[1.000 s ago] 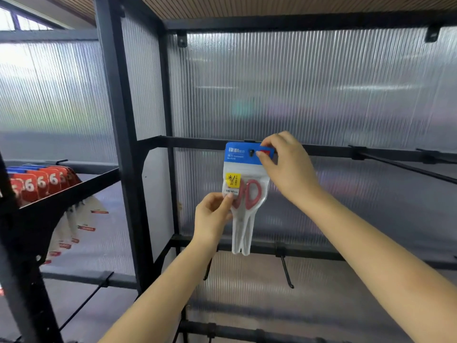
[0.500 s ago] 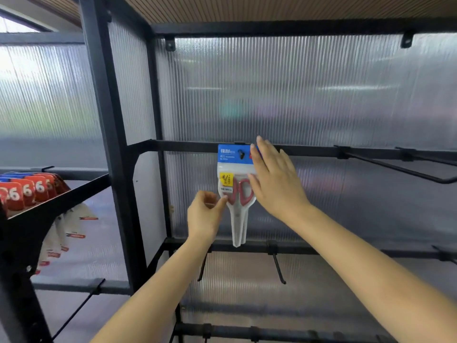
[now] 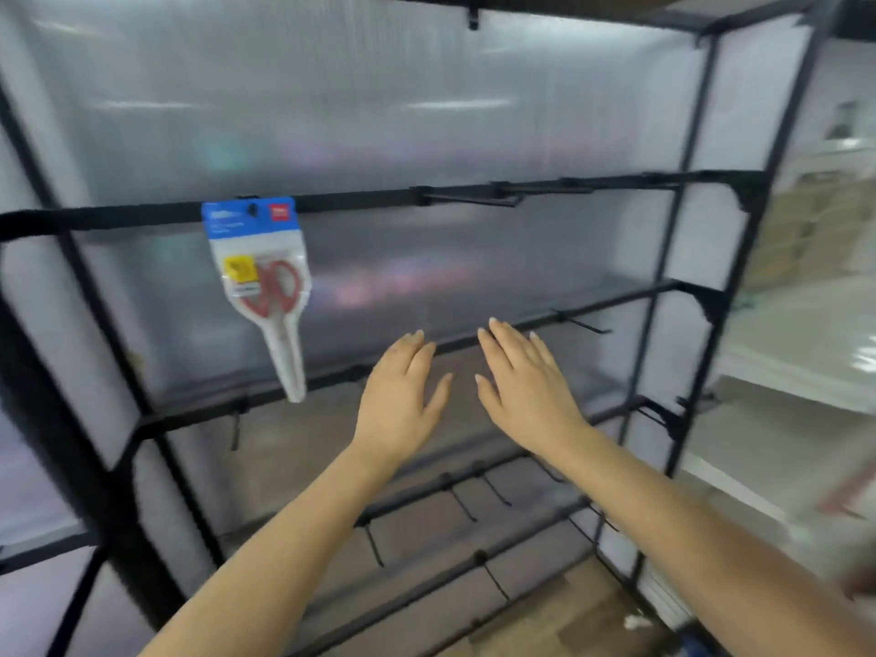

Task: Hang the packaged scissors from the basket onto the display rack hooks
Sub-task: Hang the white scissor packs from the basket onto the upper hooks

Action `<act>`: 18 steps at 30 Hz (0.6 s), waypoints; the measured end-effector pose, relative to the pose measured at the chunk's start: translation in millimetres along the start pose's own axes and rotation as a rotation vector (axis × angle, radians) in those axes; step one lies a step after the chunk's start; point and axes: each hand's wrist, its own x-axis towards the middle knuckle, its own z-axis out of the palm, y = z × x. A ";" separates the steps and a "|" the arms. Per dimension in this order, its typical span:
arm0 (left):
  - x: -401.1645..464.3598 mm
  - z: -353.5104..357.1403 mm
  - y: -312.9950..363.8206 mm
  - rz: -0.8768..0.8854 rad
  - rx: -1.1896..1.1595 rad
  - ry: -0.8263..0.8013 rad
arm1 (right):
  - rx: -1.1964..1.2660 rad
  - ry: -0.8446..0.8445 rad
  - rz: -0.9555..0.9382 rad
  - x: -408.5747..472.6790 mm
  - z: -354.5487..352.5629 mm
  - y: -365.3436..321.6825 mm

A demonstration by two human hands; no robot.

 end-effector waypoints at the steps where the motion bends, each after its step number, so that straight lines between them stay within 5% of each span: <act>1: -1.9 14.2 14.4 0.030 -0.018 -0.051 | -0.025 -0.021 0.051 -19.5 -3.7 14.6; 18: -48.1 233.5 333.7 0.463 -0.413 -0.647 | -0.357 -0.187 0.840 -360.4 -119.3 232.2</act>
